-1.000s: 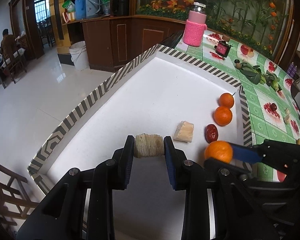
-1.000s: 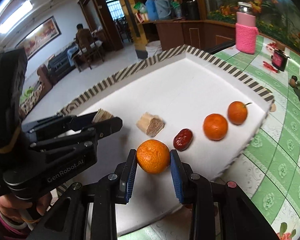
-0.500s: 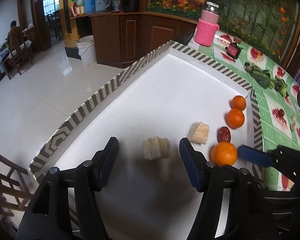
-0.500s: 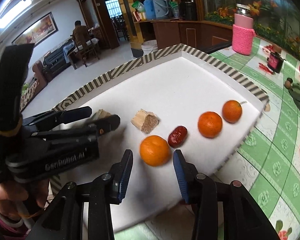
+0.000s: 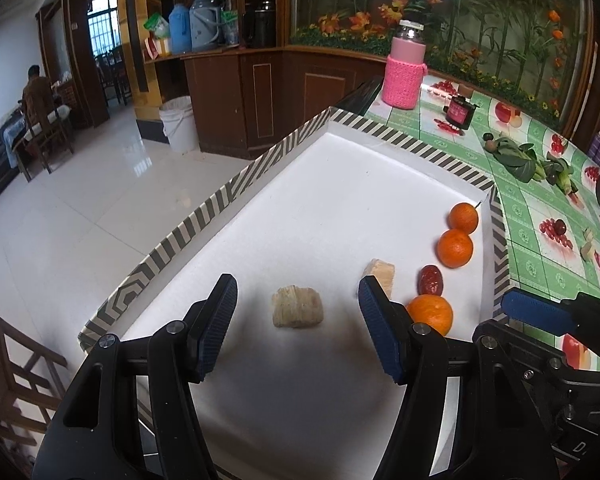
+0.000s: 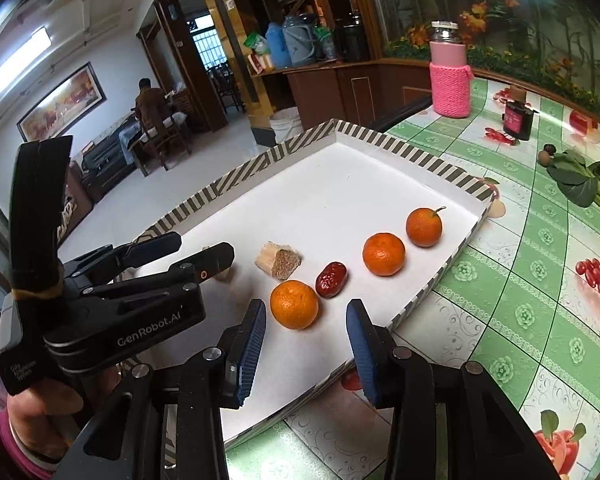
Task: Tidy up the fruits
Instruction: 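Lower the bundle into the white tray and open the left tool while the right tool releases the tangerine, then move both open tools back over the tablecloth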
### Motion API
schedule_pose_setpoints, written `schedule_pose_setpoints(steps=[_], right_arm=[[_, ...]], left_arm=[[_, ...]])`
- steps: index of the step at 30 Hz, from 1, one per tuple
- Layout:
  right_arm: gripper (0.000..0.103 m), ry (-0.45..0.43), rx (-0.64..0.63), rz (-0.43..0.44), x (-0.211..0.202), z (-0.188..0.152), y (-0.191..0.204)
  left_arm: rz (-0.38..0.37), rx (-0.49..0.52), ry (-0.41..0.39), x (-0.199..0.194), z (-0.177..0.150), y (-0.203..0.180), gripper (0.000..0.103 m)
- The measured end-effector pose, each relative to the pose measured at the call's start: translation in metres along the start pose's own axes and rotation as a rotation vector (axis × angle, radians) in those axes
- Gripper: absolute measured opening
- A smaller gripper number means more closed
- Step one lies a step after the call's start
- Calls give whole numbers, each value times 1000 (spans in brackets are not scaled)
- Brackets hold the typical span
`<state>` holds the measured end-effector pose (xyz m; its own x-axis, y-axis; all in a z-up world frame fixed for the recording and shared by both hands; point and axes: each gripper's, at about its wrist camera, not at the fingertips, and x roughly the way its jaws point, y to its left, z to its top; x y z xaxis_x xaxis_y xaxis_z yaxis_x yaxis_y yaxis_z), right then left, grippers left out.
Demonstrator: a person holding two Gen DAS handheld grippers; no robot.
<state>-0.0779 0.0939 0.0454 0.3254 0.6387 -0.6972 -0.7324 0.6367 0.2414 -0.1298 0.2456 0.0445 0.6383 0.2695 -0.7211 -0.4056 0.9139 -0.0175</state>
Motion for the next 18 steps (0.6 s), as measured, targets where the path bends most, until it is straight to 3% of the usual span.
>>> schedule_pose_setpoints(steps=[18], right_arm=[[40, -38, 85, -104, -26, -15, -39]], left_arm=[[-39, 72, -64, -17, 4, -47, 64]])
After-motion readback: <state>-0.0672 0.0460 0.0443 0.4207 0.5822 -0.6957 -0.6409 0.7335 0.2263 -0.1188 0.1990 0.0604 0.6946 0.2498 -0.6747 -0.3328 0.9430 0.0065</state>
